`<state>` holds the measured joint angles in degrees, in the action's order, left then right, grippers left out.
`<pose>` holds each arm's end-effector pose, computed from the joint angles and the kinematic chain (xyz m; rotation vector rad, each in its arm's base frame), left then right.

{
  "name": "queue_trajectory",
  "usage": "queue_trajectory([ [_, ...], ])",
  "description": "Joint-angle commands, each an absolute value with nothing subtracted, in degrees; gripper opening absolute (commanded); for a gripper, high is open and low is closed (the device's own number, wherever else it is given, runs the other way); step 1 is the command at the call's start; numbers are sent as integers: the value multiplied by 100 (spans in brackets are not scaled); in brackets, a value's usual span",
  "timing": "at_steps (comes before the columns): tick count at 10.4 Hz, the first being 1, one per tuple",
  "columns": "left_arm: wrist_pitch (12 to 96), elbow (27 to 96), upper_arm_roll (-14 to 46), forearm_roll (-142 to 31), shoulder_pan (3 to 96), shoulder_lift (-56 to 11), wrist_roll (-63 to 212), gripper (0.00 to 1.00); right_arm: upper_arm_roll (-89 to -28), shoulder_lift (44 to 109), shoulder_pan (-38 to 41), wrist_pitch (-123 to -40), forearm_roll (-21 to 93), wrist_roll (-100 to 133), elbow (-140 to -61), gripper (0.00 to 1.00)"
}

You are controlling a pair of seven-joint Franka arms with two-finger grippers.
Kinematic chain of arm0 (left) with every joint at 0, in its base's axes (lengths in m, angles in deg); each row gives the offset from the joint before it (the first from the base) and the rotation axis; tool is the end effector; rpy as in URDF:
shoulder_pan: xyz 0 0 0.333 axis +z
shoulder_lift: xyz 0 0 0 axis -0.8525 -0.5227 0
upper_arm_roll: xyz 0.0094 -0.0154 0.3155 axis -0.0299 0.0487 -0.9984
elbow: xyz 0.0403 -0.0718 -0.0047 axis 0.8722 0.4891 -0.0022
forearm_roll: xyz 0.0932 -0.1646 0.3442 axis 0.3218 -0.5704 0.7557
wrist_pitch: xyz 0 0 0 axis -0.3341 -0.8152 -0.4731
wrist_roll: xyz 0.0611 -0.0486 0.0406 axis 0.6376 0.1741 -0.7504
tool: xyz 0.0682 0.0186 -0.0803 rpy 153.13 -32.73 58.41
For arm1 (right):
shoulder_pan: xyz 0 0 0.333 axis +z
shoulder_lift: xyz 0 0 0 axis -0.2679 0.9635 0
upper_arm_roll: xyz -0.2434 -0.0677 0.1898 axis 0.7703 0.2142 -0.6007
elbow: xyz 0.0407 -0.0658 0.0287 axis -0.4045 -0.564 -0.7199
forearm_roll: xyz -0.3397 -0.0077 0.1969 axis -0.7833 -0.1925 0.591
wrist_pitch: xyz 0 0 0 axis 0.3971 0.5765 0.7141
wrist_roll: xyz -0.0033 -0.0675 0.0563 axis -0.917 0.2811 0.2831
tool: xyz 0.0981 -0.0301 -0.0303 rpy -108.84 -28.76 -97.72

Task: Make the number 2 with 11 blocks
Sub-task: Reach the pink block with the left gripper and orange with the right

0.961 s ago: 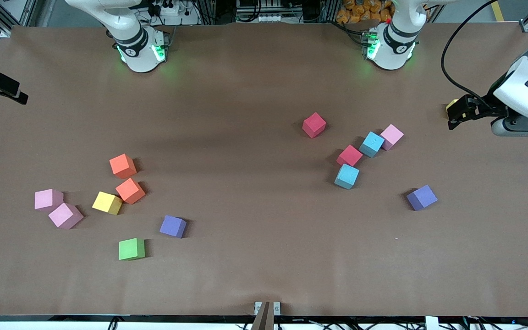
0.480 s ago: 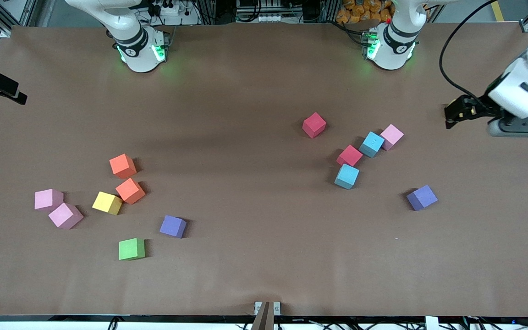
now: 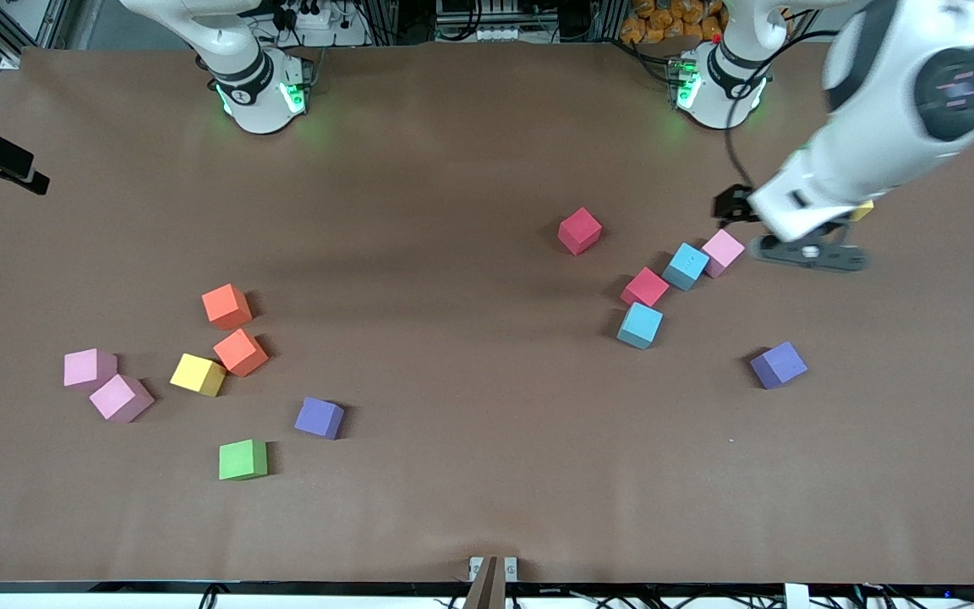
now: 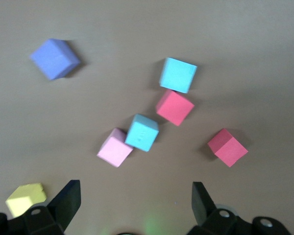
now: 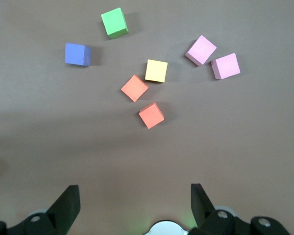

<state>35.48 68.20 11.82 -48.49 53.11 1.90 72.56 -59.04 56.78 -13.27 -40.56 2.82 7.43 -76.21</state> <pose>0.5187 -0.1855 0.4929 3.1158 -0.2932 -0.2588 0.5420 -0.0172 0.6887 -3.0786 0.1711 0.1098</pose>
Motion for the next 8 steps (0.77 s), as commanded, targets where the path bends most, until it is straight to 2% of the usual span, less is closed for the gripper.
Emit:
queue_trajectory([
  [1,4230,7581,1734,-4943,5287,293,5876,100,-5903,5878,-1273,-4166,219,728,-7625,100],
  [3,4721,8125,2043,-5230,5129,231,4737,100,-5911,6203,-1229,-4534,244,746,-7844,100],
  [6,5969,9083,2499,-5506,4935,205,3770,100,-5920,6932,-1263,-4877,288,1025,-7960,100],
  [7,6312,9286,2649,-5506,4874,109,3340,100,-5920,7126,-1281,-5253,349,1410,-8125,100],
  [8,6428,9332,2755,-5514,4830,-49,2944,100,-5920,7197,-1299,-5892,437,1875,-8649,100],
])
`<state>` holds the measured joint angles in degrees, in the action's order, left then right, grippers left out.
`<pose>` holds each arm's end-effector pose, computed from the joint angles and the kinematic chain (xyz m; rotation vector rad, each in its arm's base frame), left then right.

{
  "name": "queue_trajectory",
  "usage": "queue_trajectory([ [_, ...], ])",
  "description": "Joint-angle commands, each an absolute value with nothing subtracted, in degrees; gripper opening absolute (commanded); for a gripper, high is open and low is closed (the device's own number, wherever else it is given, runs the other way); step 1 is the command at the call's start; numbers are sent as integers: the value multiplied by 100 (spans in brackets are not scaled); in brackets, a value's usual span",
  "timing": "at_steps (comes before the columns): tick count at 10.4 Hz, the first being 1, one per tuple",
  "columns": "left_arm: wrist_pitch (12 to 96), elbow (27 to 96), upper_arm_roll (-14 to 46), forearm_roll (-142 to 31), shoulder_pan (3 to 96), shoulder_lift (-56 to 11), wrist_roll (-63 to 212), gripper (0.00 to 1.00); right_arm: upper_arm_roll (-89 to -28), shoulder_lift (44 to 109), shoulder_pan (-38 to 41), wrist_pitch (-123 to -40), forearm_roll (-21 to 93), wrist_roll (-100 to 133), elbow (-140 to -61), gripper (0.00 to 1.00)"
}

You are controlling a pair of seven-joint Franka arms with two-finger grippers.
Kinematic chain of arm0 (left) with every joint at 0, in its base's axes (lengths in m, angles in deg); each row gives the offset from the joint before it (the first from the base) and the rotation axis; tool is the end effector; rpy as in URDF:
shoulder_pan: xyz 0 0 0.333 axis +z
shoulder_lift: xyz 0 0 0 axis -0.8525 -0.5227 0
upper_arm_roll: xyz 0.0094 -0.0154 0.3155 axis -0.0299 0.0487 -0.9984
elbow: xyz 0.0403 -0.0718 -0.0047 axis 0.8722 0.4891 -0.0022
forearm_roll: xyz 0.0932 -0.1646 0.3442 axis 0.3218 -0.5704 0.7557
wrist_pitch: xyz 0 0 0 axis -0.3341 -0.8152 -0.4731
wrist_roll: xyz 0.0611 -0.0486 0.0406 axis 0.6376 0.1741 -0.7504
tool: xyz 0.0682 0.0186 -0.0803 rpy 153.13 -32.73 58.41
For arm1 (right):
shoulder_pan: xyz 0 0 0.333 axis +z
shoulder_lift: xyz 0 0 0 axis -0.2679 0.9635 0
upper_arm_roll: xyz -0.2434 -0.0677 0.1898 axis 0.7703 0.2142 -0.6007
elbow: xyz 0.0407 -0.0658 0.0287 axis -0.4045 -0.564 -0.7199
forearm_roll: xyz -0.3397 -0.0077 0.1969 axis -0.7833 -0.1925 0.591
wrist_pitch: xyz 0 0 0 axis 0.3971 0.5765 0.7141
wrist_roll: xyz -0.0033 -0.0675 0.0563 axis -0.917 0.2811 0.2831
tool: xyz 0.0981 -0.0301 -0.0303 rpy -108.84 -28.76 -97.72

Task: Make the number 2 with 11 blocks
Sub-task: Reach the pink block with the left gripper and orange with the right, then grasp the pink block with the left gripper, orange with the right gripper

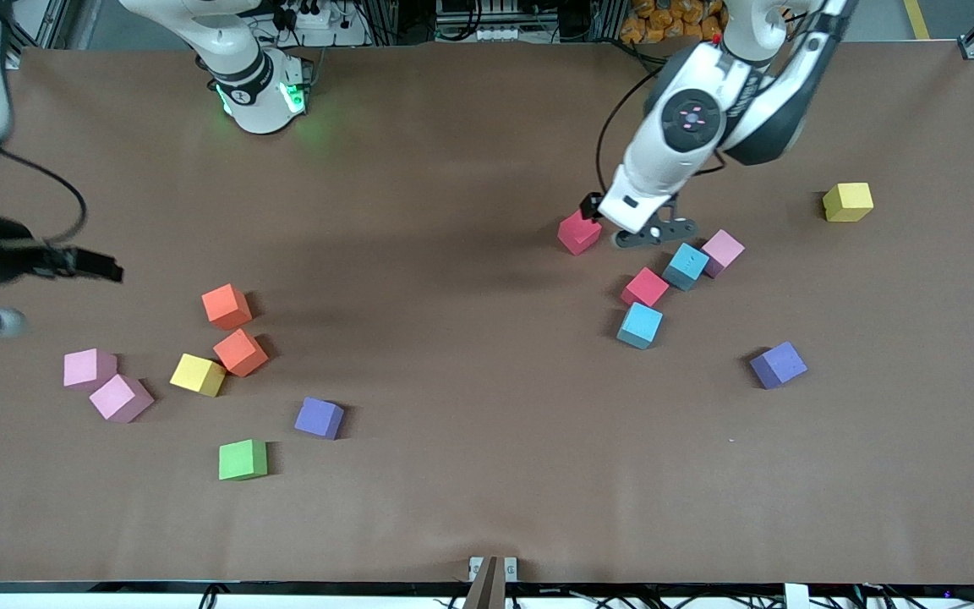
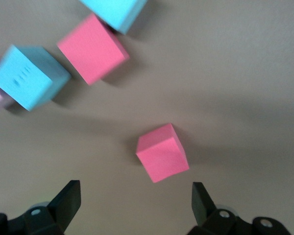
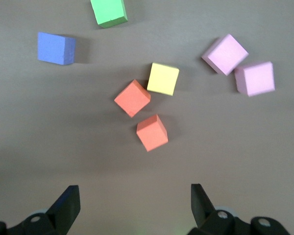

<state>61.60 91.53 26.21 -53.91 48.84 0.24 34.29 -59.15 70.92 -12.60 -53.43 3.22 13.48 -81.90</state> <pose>0.3994 -0.3192 0.3327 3.1043 0.3532 -0.2917 0.6330 -0.0080 0.5144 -3.0769 0.0137 0.2922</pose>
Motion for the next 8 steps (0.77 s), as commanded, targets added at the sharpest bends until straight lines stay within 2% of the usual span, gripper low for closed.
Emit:
queue_trajectory([
  [1,6508,9332,2817,-5506,4742,-181,2609,100,-5920,7189,-1299,-6603,560,2201,-9307,100],
  [3,6884,9454,2817,-5497,4400,-366,2081,100,-5920,7215,-1290,-7477,587,3009,-10127,100],
  [5,7158,9586,2817,-5436,4355,-507,1667,100,-5920,7216,-1255,-7996,614,3713,-10787,100],
  [8,7641,9692,2791,-5357,4241,-664,1069,100,-5938,7119,-1141,-9244,728,4253,-11939,100],
])
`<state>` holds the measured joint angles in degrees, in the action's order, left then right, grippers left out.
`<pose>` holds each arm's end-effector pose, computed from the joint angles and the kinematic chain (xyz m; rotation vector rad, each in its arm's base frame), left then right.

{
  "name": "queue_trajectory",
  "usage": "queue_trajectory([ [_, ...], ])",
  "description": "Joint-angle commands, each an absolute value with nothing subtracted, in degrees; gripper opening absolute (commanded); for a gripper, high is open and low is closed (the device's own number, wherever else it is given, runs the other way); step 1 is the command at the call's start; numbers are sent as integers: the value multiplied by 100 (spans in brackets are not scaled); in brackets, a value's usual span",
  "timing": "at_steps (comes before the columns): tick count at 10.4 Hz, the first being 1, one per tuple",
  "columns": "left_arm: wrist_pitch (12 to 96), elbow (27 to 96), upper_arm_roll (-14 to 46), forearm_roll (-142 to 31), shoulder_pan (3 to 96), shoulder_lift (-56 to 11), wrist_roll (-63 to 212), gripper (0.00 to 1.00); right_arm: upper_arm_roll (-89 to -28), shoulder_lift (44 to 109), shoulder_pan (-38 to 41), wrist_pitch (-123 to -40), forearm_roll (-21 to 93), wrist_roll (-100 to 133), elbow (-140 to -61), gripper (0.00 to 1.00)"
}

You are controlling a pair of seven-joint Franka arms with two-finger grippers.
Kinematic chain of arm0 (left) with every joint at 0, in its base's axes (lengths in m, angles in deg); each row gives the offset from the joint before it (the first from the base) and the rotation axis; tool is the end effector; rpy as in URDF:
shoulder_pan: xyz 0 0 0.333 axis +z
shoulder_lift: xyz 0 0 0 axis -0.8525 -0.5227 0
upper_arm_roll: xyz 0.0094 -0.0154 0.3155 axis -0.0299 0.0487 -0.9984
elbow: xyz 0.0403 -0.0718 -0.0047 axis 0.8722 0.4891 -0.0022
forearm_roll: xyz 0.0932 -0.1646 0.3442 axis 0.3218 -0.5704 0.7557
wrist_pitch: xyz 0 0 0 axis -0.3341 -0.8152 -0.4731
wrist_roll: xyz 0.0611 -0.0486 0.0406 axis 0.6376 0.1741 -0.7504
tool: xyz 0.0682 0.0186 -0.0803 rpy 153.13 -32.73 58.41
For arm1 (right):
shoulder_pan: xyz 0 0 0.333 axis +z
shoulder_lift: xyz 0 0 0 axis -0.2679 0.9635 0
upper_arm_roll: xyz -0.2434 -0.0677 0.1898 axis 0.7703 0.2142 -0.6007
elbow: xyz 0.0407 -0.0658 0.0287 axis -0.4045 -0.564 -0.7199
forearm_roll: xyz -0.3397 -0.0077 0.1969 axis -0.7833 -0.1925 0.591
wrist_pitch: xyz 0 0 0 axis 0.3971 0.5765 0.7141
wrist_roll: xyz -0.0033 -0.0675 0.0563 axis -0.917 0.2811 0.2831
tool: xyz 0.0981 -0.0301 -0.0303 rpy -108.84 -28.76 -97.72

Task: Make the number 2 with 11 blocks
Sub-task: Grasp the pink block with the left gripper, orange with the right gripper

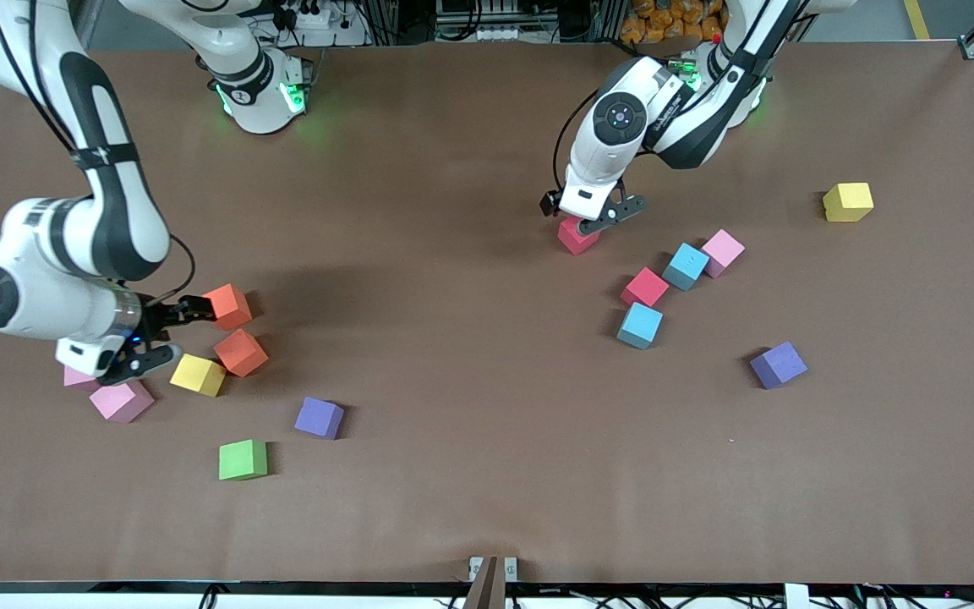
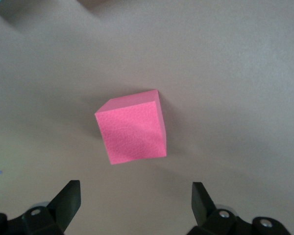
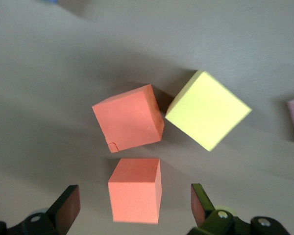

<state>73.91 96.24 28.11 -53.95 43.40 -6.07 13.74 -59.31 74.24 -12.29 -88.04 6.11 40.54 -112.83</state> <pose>0.3518 -0.3624 0.2681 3.0273 0.7394 -0.3048 0.5969 -0.0101 0.2791 -2.9590 -0.6031 0.2416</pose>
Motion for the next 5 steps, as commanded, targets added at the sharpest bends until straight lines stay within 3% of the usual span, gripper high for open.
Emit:
queue_trajectory([
  [1,7764,9693,2782,-5217,4240,-761,920,100,-5938,7110,-1114,-9308,754,4253,-12063,100],
  [5,8161,9754,2652,-4110,4179,-1131,-48,100,-5929,6996,-1035,-10064,965,4436,-12837,100],
])
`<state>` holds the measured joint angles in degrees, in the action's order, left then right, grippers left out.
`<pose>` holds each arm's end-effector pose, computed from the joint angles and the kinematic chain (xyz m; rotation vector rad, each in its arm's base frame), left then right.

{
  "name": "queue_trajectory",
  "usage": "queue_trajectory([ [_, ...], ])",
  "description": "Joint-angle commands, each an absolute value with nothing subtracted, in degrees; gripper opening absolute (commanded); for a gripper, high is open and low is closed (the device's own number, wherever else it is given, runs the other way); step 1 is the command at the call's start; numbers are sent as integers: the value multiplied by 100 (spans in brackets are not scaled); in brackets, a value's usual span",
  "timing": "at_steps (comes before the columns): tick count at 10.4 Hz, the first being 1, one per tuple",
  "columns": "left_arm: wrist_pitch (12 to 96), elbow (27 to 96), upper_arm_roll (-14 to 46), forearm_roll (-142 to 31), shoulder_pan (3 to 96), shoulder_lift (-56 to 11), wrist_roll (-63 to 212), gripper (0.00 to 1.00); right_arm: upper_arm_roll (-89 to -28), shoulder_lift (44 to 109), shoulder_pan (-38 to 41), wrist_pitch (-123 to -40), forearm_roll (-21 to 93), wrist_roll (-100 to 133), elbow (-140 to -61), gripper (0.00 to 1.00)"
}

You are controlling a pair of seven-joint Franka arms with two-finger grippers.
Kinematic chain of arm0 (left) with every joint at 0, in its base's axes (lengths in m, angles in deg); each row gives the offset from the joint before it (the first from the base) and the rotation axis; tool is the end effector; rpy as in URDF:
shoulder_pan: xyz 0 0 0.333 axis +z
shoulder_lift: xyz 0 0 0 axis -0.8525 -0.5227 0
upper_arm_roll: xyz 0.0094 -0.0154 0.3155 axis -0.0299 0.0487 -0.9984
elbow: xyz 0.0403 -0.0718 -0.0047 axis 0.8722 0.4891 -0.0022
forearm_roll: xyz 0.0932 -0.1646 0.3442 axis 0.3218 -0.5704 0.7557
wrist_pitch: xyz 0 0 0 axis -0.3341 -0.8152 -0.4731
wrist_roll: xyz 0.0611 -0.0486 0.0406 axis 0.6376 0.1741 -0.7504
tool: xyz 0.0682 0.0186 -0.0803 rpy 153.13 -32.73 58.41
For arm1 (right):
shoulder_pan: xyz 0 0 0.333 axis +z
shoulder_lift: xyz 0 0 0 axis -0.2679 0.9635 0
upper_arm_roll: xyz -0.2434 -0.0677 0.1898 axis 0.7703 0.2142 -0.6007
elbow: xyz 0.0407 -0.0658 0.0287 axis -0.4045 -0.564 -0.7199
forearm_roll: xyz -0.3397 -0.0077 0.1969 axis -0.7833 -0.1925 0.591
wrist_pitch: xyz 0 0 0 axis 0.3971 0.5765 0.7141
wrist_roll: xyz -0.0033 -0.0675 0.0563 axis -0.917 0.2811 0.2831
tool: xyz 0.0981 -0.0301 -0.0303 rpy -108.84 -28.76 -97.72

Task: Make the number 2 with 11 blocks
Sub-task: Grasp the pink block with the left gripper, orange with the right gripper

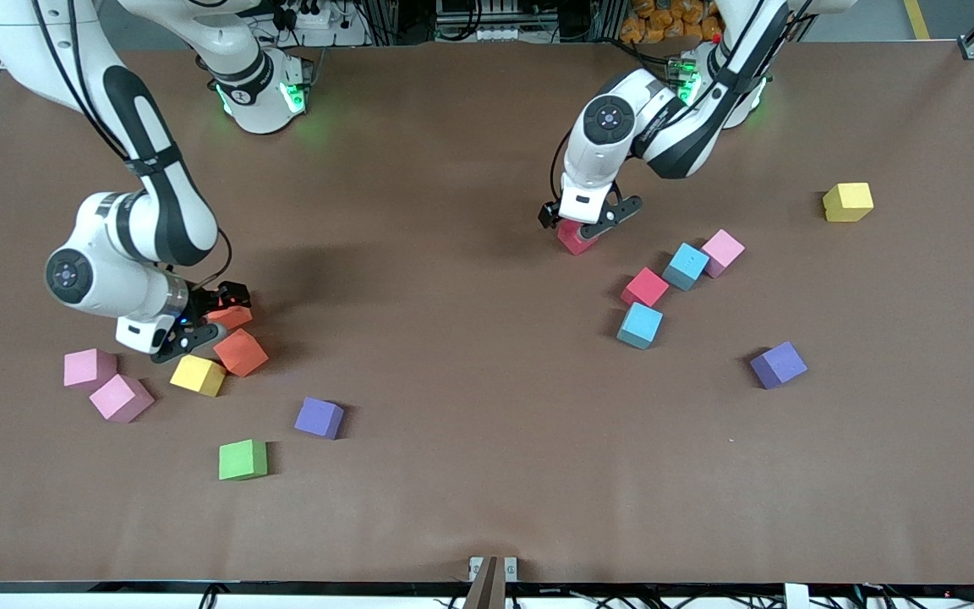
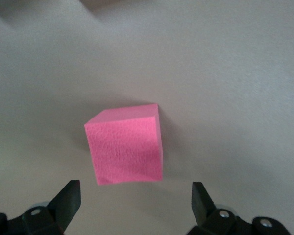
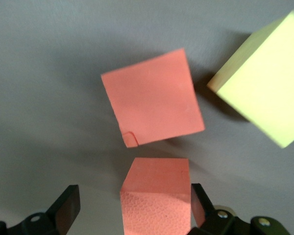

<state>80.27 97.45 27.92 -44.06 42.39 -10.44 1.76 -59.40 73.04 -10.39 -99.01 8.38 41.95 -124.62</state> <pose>0.3446 -0.3682 0.2356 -3.0019 -0.8414 0.1835 0.5500 0.0059 0.2244 -2.9464 -0.6196 0.2259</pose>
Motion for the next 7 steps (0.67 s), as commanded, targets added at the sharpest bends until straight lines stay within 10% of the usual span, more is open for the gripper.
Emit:
queue_trajectory([
  [1,8170,9745,2633,-4100,4170,-1166,-49,100,-5920,6987,-1070,-10073,957,4742,-12820,100],
  [7,8530,9745,2475,-4091,4126,-1474,-49,100,-5868,7013,-1237,-10248,965,4894,-13065,100],
])
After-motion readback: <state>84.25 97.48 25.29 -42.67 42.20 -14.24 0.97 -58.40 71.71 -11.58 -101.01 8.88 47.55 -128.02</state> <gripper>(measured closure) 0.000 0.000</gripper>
